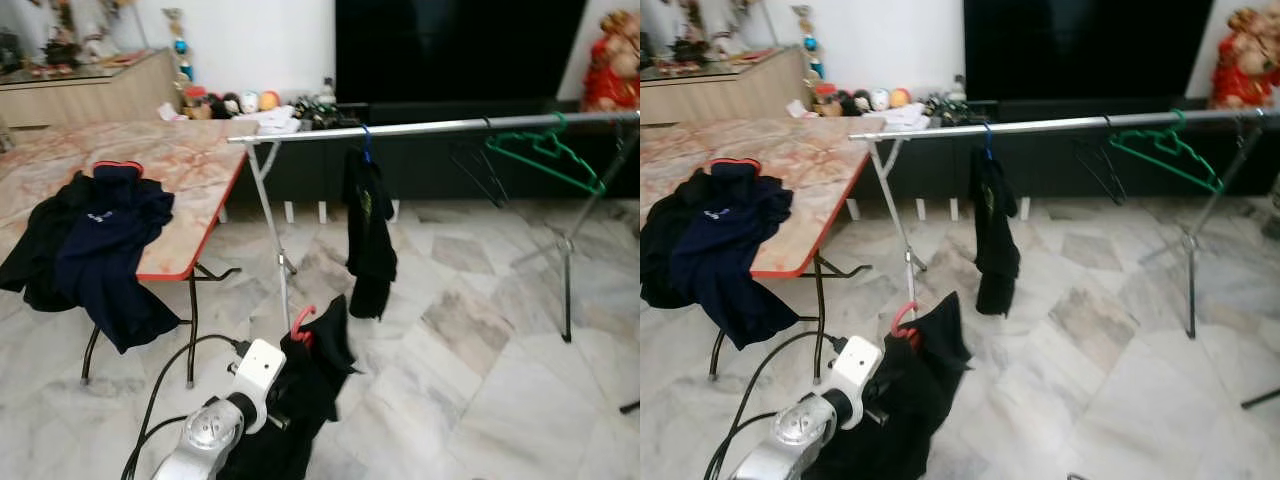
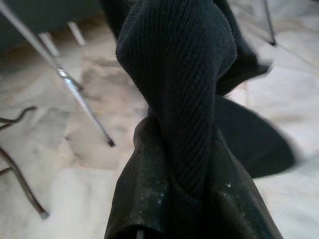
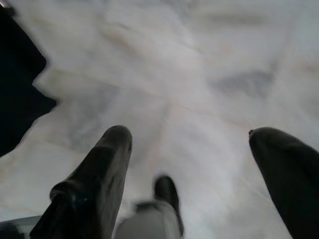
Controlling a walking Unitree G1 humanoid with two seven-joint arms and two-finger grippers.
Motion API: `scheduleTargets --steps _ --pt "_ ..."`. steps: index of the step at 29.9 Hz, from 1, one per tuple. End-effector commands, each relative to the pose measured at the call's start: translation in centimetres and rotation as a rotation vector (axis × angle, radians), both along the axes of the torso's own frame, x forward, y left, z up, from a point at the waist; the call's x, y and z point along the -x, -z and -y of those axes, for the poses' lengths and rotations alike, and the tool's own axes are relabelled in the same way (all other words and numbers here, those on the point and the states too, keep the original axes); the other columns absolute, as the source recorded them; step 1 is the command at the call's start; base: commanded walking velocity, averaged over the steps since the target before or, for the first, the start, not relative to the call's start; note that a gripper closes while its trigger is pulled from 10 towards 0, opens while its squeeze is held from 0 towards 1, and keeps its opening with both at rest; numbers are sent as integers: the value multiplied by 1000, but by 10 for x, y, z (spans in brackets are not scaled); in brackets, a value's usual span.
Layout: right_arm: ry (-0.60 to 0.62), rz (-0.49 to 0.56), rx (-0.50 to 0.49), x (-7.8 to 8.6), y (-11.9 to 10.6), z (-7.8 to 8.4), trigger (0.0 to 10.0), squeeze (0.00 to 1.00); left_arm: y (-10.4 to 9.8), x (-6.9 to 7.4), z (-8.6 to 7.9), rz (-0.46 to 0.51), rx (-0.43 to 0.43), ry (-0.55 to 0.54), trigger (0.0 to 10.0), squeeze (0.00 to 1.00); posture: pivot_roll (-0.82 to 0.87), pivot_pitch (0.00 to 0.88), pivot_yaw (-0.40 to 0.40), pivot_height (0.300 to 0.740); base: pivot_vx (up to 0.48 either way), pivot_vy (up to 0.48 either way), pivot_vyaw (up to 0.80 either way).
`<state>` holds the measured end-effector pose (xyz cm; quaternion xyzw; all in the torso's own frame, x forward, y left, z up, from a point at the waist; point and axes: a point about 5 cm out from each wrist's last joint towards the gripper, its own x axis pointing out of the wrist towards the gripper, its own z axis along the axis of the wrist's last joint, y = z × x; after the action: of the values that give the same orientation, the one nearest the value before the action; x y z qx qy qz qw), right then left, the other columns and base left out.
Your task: Hang hanger
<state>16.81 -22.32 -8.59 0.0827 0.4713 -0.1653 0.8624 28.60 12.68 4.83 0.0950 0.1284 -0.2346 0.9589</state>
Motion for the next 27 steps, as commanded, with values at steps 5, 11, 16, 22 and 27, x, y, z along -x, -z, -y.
scheduleTargets --steps 5,11,16,22,27 --pt "-9 -12 -21 3 3 -8 10000 0 -5 -3 -9 18 -11 -35 10000 0 -15 0 48 740 333 0 0" --pt "-15 -11 -23 3 3 -9 10000 0 -5 -3 -9 15 -9 -42 10000 0 -17 0 48 740 330 0 0" --pt "-31 -16 -21 4 4 -9 10000 0 -4 -3 -9 12 -5 -48 10000 0 -19 0 48 740 334 0 0" --pt "-41 -18 -21 4 4 -9 10000 0 -4 -3 -9 9 -1 -53 10000 0 -18 0 46 740 340 0 0" --pt "-50 -19 -19 4 4 -9 10000 0 -2 -2 -9 2 2 -63 10000 0 -20 0 44 740 351 0 0"
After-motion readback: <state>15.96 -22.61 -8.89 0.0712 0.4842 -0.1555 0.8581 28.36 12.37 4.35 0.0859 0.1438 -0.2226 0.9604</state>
